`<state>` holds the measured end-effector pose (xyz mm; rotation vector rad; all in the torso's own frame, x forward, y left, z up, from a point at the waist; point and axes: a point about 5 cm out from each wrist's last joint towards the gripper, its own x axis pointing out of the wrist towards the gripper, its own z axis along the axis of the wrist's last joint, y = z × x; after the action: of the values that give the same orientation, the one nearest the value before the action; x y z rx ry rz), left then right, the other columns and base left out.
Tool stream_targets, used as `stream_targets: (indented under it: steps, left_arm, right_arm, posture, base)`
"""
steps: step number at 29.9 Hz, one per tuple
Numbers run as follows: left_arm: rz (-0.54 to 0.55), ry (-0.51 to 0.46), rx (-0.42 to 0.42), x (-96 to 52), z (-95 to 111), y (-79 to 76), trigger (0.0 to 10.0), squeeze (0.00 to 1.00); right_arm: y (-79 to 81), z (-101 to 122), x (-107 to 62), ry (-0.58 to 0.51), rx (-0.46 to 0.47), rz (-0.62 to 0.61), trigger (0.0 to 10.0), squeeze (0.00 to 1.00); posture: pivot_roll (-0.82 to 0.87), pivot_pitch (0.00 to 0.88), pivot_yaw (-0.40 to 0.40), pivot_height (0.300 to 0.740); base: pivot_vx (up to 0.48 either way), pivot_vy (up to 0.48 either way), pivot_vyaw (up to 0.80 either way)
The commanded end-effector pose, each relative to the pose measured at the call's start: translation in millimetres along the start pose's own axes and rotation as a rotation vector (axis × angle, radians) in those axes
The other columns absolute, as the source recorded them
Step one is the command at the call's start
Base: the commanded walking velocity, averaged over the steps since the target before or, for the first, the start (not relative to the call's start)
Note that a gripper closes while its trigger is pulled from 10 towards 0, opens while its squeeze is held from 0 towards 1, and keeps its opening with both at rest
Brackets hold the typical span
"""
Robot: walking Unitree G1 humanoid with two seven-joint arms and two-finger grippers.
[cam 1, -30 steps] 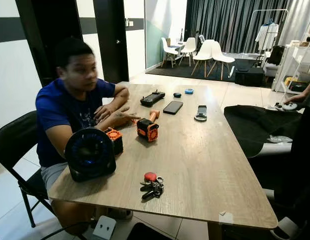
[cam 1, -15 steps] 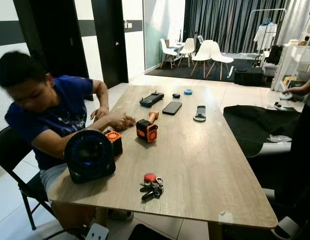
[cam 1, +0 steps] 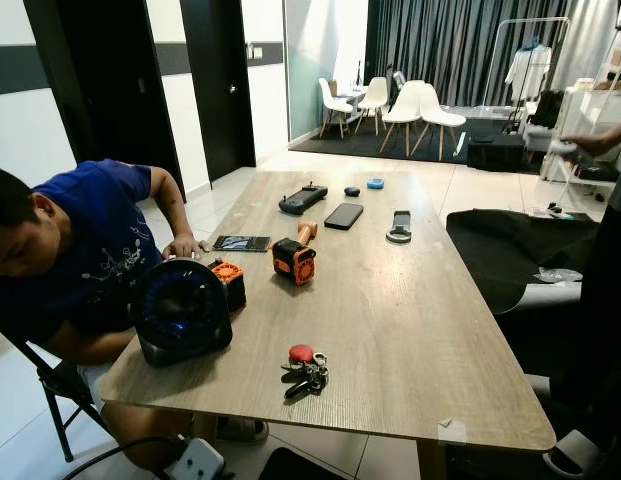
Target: Hang keys on a hook
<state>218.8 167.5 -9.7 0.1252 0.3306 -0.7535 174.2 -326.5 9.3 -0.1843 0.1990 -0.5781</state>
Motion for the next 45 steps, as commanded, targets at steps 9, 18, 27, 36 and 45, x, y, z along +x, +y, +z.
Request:
stream_targets:
  steps: [9, 18, 27, 36, 45]
  left_arm:
    - [-0.114, -0.039, 0.032, -9.1, 18.9, 1.2, 10.0, 0.0]
    - [-0.158, -0.075, 0.038, -11.8, 34.8, 0.5, 10.0, 0.0]
    - [-0.124, -0.026, 0.138, -3.3, 57.5, 19.7, 10.0, 0.0]
    - [-0.048, 0.066, 0.14, 1.1, 44.5, 26.3, 10.0, 0.0]
    - [-0.097, -0.091, 0.059, -0.3, 70.2, 21.9, 10.0, 0.0]
  right_arm:
    - [-1.1, 81.6, 19.5, -0.312, 0.119, -0.021, 10.0, 0.0]
    - [25.9, 129.8, 26.9, -0.404, 0.173, 0.108, 10.0, 0.0]
    - [77.7, 151.7, 33.5, -0.348, 0.18, 0.406, 10.0, 0.0]
    - [134.3, 180.6, 26.3, -0.413, 0.157, 0.693, 10.0, 0.0]
    - [187.9, 187.6, 12.9, -0.395, 0.074, 0.921, 10.0, 0.0]
  posture:
    - [0.03, 0.027, 0.05, 0.74]
    - [0.03, 0.013, 0.048, 0.74]
    - [0.03, 0.012, 0.058, 0.74]
    - [0.02, 0.015, 0.08, 0.74]
    - [0.03, 0.014, 0.051, 0.74]
  base:
    - [0.0, 0.0, 0.0]
    - [0.0, 0.0, 0.0]
    - [0.0, 0.0, 0.0]
    - [0.0, 0.0, 0.0]
    - [0.0, 0.0, 0.0]
